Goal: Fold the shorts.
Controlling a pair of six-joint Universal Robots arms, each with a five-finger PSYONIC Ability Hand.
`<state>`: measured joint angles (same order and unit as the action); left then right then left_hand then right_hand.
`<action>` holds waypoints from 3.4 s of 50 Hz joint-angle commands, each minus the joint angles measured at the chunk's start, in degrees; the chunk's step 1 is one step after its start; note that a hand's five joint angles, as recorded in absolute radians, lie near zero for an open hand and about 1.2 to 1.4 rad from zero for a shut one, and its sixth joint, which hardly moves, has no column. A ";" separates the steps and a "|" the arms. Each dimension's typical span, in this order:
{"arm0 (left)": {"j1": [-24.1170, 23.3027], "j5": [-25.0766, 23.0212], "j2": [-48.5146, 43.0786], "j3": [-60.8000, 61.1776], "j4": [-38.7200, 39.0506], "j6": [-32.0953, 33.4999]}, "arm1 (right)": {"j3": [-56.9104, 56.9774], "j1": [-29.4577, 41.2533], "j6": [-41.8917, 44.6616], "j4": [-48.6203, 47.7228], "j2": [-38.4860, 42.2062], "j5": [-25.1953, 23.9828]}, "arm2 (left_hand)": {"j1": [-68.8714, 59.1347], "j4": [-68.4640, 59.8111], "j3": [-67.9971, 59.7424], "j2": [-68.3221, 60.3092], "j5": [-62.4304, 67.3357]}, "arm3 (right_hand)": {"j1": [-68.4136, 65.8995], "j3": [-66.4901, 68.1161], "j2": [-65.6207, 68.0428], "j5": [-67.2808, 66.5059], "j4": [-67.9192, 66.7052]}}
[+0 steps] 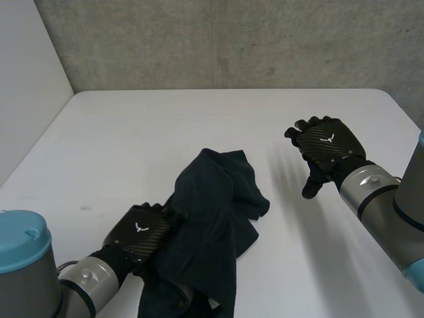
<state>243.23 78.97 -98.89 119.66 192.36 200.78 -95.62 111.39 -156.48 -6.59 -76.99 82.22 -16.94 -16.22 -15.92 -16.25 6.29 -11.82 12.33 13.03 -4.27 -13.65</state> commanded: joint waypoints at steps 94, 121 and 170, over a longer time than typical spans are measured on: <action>-7.69 21.40 1.41 -16.65 0.21 0.31 | 5.35 1.02 -6.56 3.42 12.65 -2.77 | 6.39 5.67 5.37 5.70 -5.73 | -68.18 67.67 66.97 -65.73 -66.35; -4.70 21.32 3.00 -15.33 0.48 0.31 | 50.96 -9.96 3.28 6.06 36.64 10.24 | 6.55 5.84 5.53 5.87 -5.90 | -68.18 67.67 66.97 -65.73 -66.35; -6.28 15.16 -4.03 -15.69 6.98 -1.27 | -18.11 -7.77 -9.64 -8.44 5.18 -4.71 | 5.04 4.33 4.02 4.35 -4.39 | -20.97 20.46 19.76 -18.53 -19.14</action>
<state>236.93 94.13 -102.87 103.96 199.48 200.47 -114.40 103.63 -167.57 -11.33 -75.26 75.88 -11.83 -11.72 -12.29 -11.69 2.59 -18.34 21.29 20.62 -10.62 -21.15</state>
